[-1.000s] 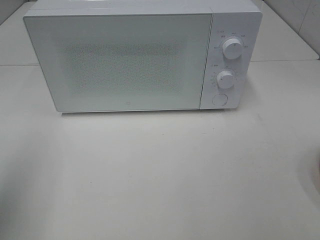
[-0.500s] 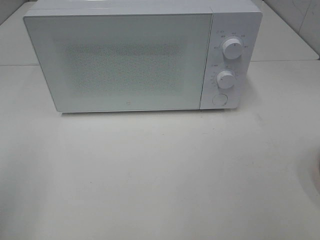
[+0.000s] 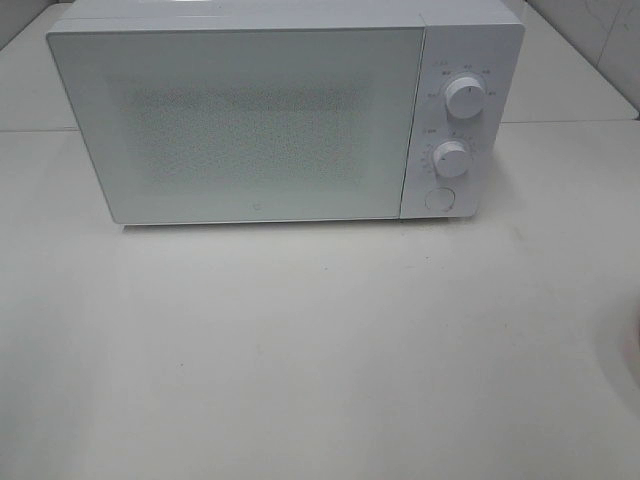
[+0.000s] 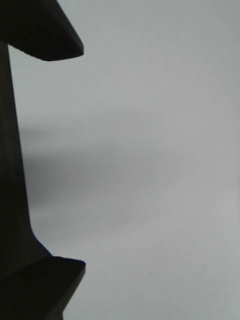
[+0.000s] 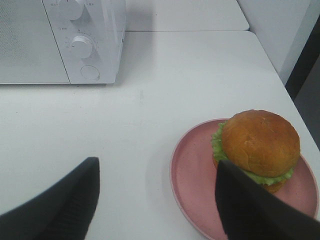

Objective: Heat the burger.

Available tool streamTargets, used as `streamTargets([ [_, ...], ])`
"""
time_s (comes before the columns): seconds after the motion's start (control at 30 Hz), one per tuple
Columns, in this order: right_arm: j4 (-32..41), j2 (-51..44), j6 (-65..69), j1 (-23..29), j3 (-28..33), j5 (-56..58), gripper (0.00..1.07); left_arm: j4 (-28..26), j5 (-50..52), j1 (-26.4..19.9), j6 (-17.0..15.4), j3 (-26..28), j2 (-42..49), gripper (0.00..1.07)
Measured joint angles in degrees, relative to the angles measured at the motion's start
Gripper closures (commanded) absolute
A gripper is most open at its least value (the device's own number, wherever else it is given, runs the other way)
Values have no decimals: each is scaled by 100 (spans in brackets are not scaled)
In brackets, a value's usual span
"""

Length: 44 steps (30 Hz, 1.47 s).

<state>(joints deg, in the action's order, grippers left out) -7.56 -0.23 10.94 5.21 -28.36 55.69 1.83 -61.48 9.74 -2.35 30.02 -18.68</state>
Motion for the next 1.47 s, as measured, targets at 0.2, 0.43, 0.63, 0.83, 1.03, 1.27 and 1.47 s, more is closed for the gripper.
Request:
streamTargets([
  [0.2,0,0,0,0,0,0,44,-11,0,-138,0,0,1020,6],
  [0.43,0,0,0,0,0,0,44,-11,-6,-905,0,0,1518,6],
  [0.63,0,0,0,0,0,-6,44,-11,-6,-1134,0,0,1891,6],
  [0.83,0,0,0,0,0,-6,44,-11,-6,-1134,0,0,1902,6],
  [1.03,0,0,0,0,0,-6,44,-11,-6,-1134,0,0,1902,6],
  [1.27,0,0,0,0,0,-6,44,-11,-6,-1134,0,0,1902,6],
  [1.47,0,0,0,0,0,-6,44,-11,-6,-1134,0,0,1902,6],
])
